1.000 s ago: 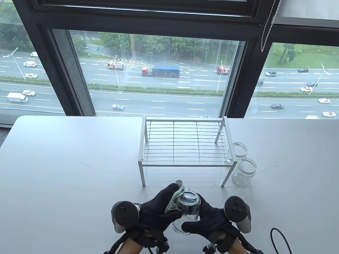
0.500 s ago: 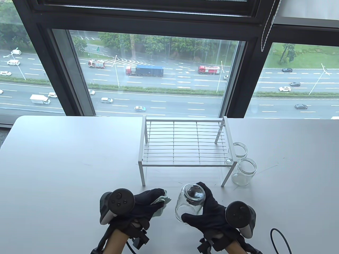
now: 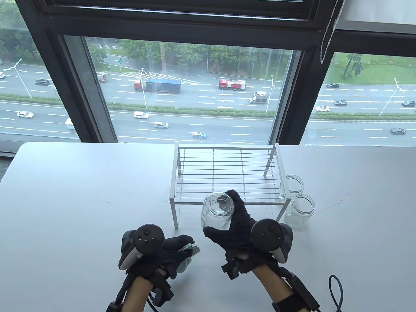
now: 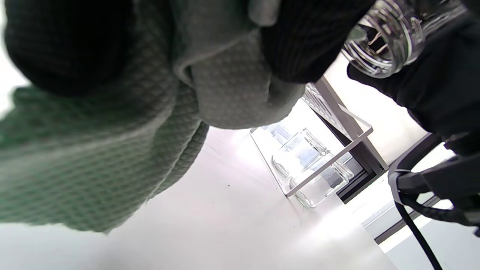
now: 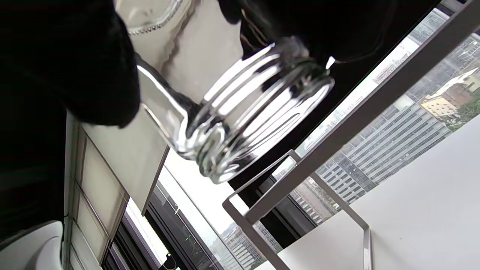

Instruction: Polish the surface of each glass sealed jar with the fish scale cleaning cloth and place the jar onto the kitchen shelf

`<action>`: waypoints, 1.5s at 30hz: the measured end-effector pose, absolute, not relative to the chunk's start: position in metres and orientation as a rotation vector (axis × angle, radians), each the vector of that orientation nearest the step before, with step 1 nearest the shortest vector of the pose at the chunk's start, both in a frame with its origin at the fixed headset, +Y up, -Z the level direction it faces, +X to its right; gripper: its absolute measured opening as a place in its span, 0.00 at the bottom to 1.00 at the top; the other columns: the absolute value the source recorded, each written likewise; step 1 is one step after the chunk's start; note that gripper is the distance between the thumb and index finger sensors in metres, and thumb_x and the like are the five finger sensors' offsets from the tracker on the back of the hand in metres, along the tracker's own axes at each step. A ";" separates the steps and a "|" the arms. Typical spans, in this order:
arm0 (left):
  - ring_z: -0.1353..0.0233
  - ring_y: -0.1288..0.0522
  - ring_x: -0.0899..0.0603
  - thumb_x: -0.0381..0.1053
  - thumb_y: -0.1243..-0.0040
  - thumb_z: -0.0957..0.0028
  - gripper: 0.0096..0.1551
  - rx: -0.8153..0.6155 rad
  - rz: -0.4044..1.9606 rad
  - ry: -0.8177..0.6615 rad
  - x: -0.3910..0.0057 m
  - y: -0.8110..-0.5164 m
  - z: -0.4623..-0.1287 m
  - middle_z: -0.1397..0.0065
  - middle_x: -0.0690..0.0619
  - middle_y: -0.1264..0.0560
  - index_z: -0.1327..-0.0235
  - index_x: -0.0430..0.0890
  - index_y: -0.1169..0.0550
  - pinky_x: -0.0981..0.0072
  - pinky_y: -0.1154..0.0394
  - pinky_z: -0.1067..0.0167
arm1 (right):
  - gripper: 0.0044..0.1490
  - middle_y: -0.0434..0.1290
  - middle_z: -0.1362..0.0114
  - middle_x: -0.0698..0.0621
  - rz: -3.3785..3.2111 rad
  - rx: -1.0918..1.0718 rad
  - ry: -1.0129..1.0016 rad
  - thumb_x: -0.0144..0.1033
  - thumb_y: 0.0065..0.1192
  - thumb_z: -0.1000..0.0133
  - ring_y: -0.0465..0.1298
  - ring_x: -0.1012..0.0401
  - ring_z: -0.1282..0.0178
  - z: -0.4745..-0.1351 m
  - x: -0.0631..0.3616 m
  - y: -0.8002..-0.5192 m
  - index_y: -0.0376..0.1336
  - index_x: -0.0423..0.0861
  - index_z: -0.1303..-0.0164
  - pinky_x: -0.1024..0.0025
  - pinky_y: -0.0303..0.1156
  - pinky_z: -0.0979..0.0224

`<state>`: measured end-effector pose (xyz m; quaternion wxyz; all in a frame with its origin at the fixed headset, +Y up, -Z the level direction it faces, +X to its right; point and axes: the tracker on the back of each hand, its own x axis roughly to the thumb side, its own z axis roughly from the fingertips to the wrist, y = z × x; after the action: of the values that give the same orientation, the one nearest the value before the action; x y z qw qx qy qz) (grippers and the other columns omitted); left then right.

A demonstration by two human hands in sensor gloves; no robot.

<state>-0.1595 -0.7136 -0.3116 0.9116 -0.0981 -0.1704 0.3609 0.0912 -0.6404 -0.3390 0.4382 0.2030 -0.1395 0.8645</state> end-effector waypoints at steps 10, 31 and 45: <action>0.51 0.14 0.29 0.55 0.34 0.47 0.28 -0.218 0.727 -0.361 -0.158 -0.714 -0.312 0.39 0.33 0.17 0.35 0.47 0.21 0.48 0.15 0.61 | 0.74 0.58 0.19 0.41 2.193 0.389 -0.364 0.57 0.83 0.61 0.72 0.38 0.27 -0.399 0.055 -0.637 0.39 0.41 0.20 0.36 0.64 0.26; 0.50 0.15 0.29 0.55 0.34 0.47 0.28 -0.226 0.723 -0.360 -0.157 -0.715 -0.312 0.39 0.33 0.17 0.34 0.47 0.21 0.47 0.15 0.60 | 0.73 0.60 0.20 0.39 2.292 0.308 -0.315 0.57 0.82 0.59 0.71 0.35 0.29 -0.422 0.040 -0.656 0.40 0.41 0.20 0.32 0.60 0.29; 0.49 0.15 0.29 0.56 0.35 0.47 0.28 -0.236 0.709 -0.356 -0.156 -0.715 -0.313 0.38 0.33 0.17 0.34 0.48 0.21 0.47 0.15 0.59 | 0.68 0.44 0.14 0.34 2.404 0.467 -0.388 0.65 0.68 0.54 0.54 0.34 0.18 -0.374 0.088 -0.637 0.39 0.44 0.17 0.35 0.49 0.21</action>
<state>-0.1562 -0.7151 -0.3126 0.9157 -0.1146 -0.1729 0.3443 0.0884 -0.6372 -0.3738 0.3249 0.1781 -0.1479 0.9170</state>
